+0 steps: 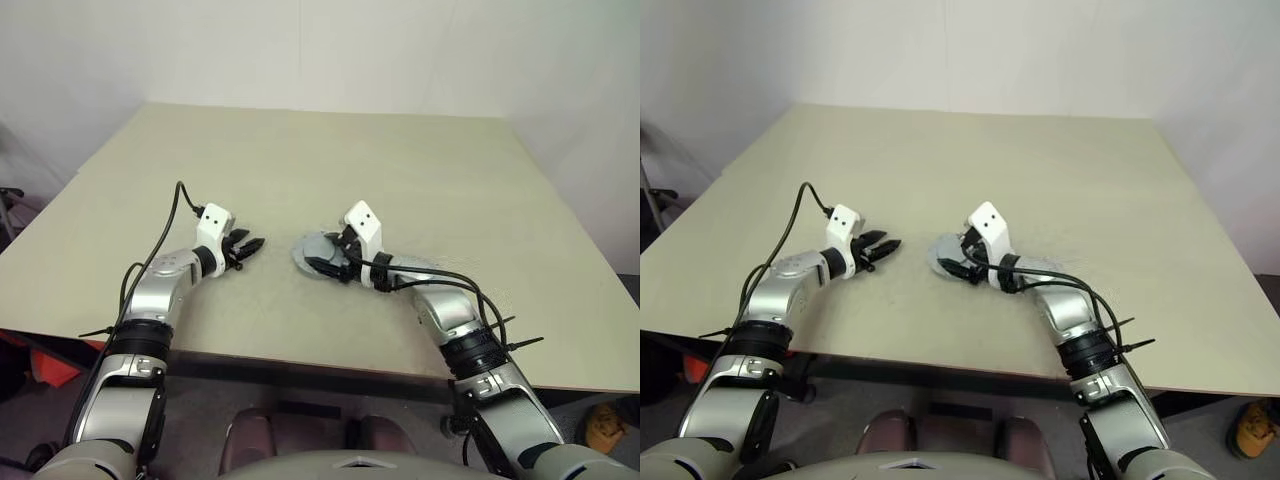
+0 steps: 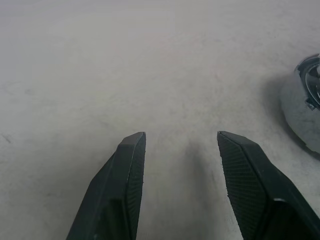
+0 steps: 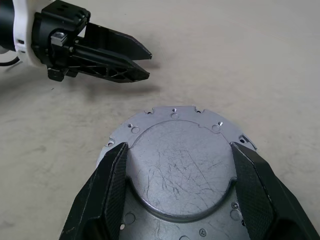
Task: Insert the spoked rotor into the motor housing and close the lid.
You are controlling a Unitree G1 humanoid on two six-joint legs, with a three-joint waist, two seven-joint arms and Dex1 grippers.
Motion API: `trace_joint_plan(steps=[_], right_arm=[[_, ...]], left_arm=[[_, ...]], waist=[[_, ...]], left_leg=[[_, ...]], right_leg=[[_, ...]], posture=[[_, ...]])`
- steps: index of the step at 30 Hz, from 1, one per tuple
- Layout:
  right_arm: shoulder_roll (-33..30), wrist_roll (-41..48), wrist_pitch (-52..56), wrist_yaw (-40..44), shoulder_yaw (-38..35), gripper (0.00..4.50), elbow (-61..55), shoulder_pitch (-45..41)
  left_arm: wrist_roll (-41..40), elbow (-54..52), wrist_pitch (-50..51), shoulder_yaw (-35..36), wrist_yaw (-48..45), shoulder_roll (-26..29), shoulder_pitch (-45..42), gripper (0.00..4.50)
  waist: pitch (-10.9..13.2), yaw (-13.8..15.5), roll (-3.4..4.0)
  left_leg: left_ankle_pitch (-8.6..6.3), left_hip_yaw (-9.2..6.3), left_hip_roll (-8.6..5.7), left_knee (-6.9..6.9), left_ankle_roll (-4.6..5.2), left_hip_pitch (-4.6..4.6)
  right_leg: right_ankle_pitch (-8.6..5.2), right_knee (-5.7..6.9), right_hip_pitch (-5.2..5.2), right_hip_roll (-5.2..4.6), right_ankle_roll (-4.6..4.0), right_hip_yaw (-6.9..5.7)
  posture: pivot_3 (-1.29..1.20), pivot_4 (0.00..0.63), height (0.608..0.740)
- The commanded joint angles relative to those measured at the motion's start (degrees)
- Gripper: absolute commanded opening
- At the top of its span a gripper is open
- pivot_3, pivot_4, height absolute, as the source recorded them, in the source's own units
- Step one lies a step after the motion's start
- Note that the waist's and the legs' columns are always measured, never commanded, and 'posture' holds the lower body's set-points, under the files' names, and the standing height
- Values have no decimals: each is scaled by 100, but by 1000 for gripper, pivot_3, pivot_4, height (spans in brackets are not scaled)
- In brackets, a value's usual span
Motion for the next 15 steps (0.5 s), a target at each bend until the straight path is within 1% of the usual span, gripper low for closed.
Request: trace_joint_plan(steps=[1,8,15], right_arm=[[43,2,-87,-19,-144,3080,-180,-179],[144,-225,-189,-141,-96,3080,161,-199],[199,-248,-163,-226,-170,3080,204,-276]], left_arm=[[-10,-81,-101,45,10,44,-135,2437],[-13,-120,-89,45,9,51,-111,2437],[-4,-180,-74,23,2,51,-59,2437]], waist=[[0,-2,0],[0,-5,0],[0,-7,0]], left_leg=[[0,0,0,0,0,-1],[0,0,0,-1,0,1],[0,0,0,0,0,2]], right_leg=[[0,-1,-2,0,0,0],[0,1,-2,0,-1,0],[0,3,-1,0,-1,0]], posture=[[0,0,740],[0,0,740],[0,0,740]])
